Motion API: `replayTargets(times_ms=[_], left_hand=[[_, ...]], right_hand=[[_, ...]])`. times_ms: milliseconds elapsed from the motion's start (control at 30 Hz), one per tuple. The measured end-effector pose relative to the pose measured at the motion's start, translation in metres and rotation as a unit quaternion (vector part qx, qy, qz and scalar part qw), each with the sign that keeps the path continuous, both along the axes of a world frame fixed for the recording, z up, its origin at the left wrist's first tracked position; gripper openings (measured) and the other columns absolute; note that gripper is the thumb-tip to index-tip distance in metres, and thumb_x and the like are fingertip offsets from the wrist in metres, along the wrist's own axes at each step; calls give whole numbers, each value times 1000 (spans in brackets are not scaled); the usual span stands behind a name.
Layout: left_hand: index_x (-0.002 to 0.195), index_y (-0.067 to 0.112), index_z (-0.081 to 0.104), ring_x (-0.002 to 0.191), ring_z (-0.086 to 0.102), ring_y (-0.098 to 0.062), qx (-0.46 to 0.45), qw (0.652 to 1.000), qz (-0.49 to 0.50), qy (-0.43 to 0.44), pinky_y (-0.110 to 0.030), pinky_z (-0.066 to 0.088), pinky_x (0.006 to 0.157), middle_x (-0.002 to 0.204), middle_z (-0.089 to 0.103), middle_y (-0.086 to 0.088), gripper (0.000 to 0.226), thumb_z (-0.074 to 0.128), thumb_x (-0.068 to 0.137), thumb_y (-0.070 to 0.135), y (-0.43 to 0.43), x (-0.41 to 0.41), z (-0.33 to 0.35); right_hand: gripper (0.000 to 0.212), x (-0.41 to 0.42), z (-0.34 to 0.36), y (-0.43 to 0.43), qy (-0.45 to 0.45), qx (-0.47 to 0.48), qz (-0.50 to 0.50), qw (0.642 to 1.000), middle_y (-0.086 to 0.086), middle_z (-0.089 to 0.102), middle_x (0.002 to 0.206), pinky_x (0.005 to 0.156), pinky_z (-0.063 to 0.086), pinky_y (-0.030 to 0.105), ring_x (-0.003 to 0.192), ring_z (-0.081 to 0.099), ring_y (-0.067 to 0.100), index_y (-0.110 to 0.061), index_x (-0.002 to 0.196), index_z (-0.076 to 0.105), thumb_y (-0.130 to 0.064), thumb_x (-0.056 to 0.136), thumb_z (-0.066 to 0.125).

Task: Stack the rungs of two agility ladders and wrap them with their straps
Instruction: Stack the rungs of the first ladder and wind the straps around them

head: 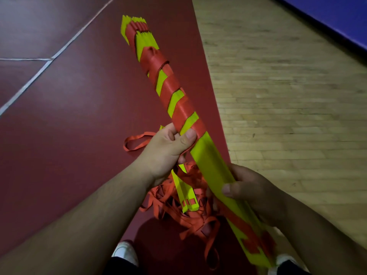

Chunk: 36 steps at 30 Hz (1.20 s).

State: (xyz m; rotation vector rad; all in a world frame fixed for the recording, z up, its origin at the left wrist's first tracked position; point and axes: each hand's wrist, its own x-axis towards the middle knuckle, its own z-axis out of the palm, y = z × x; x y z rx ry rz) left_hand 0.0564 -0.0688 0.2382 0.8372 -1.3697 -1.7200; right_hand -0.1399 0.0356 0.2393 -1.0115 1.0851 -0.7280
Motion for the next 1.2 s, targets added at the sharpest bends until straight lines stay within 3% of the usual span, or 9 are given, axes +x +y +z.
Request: replayTargets(times_ms=[167, 300, 433, 600, 767, 867, 1033, 1100, 1200], left_hand=[[101, 3, 53, 41, 45, -1, -20, 995, 94, -37, -15, 37, 40, 56, 51, 13, 43, 71, 77, 34, 1, -6, -1], [112, -11, 47, 44, 45, -9, -35, 988, 147, -44, -21, 38, 43, 74, 42, -10, 64, 79, 79, 34, 0, -9, 0], [111, -1, 50, 44, 47, -4, -42, 992, 118, -13, -17, 39, 43, 66, 58, 11, 54, 74, 78, 35, 3, -9, 2], [111, 8, 61, 44, 52, -2, -33, 999, -12, 0, -12, 39, 42, 95, 72, -7, 29, 65, 87, 23, 1, -3, 6], [122, 11, 52, 50, 56, 5, -53, 994, -93, -23, -10, 39, 44, 78, 69, 20, 30, 53, 93, 17, -2, 10, 7], [114, 13, 56, 46, 53, 3, -43, 995, -89, -26, -11, 38, 43, 81, 70, 17, 24, 53, 92, 20, -2, 11, 5], [112, 13, 60, 42, 49, 1, -5, 996, -85, 8, -11, 36, 41, 92, 70, 1, 27, 68, 88, 24, -2, 9, 1], [110, 13, 62, 41, 47, 1, -9, 998, -60, 3, -11, 35, 40, 81, 67, 2, 24, 63, 89, 26, -1, 6, 0], [100, 12, 61, 41, 44, 0, -11, 1000, 7, -23, -13, 36, 40, 70, 52, -8, 28, 68, 83, 34, -4, 2, 0]], right_hand=[[43, 16, -6, -1, 350, -80, -53, 932, -8, 72, 94, 82, 56, 46, 86, 69, 13, -48, 115, 56, -59, 74, 63], [49, 28, -13, 3, 382, -114, -92, 913, -12, 67, 92, 76, 54, 38, 82, 64, 5, -42, 123, 48, -62, 82, 67], [51, 29, -10, 5, 413, -152, -134, 888, -9, 68, 87, 71, 55, 45, 79, 67, 16, -35, 114, 53, -56, 73, 76], [61, 27, -3, 8, 372, -144, -159, 903, -6, 71, 78, 67, 57, 43, 69, 68, 11, -33, 104, 59, -69, 55, 61], [40, 11, 8, 3, 217, -76, -88, 969, 5, 73, 78, 62, 59, 52, 63, 71, 27, -45, 103, 62, -45, 65, 74], [41, 9, 9, 4, 85, -31, -52, 995, 4, 70, 73, 54, 54, 39, 58, 66, 28, -40, 112, 65, -27, 74, 75], [44, 6, 6, 6, -46, 48, -6, 998, 10, 64, 73, 50, 51, 34, 55, 63, 26, -33, 109, 68, -31, 66, 76], [39, 3, 7, 3, -38, 46, -9, 998, 11, 66, 77, 54, 52, 35, 59, 65, 26, -29, 104, 70, -36, 66, 76], [36, 1, 7, -2, 117, -22, -38, 992, -2, 75, 93, 75, 59, 42, 79, 73, 18, -43, 99, 71, -57, 66, 75]])
